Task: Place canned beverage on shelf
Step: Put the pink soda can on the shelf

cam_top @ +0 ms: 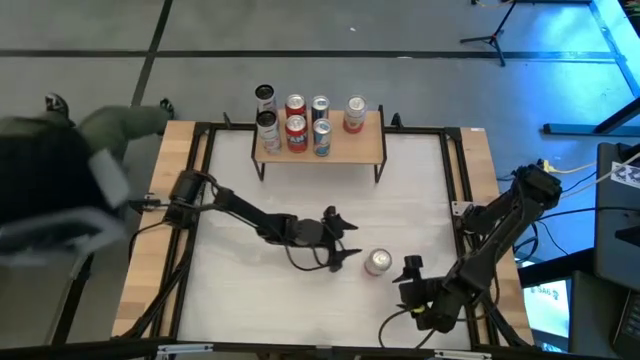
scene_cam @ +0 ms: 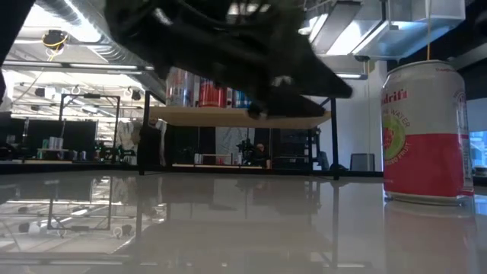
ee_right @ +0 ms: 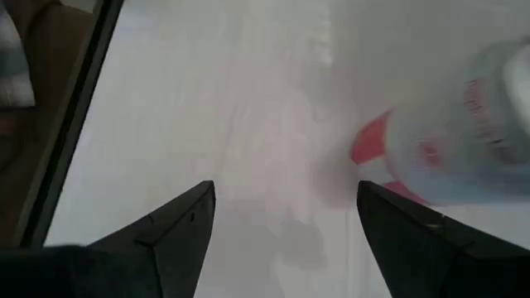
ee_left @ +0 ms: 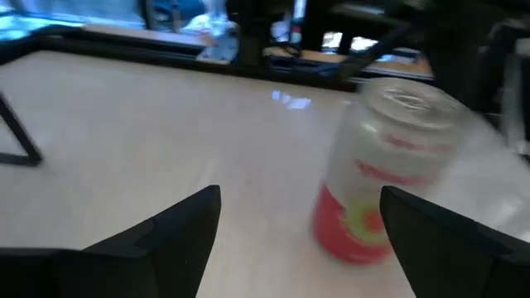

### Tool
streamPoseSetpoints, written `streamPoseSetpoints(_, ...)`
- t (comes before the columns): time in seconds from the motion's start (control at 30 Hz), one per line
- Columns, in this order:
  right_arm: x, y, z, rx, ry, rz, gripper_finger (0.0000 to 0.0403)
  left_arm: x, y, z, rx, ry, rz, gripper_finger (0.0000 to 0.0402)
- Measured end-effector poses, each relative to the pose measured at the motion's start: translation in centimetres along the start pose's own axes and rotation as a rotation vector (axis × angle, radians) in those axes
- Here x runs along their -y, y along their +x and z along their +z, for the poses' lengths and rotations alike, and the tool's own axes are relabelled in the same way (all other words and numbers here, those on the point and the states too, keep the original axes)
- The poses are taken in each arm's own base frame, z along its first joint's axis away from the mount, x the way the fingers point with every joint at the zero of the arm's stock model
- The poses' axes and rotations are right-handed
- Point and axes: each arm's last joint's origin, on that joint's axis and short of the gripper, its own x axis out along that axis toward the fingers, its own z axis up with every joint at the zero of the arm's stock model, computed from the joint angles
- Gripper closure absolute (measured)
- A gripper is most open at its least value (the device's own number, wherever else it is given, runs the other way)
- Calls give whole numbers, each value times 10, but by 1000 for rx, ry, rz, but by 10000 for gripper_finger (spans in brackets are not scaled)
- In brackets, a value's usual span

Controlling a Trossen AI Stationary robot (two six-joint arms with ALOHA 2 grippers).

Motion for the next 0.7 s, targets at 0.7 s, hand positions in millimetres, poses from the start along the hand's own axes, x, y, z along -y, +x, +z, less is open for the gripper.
streamPoseSetpoints(0.7, 13, 24, -20, 122, -32, -125, 113, 9, 44, 2, -13, 6, 17, 81)
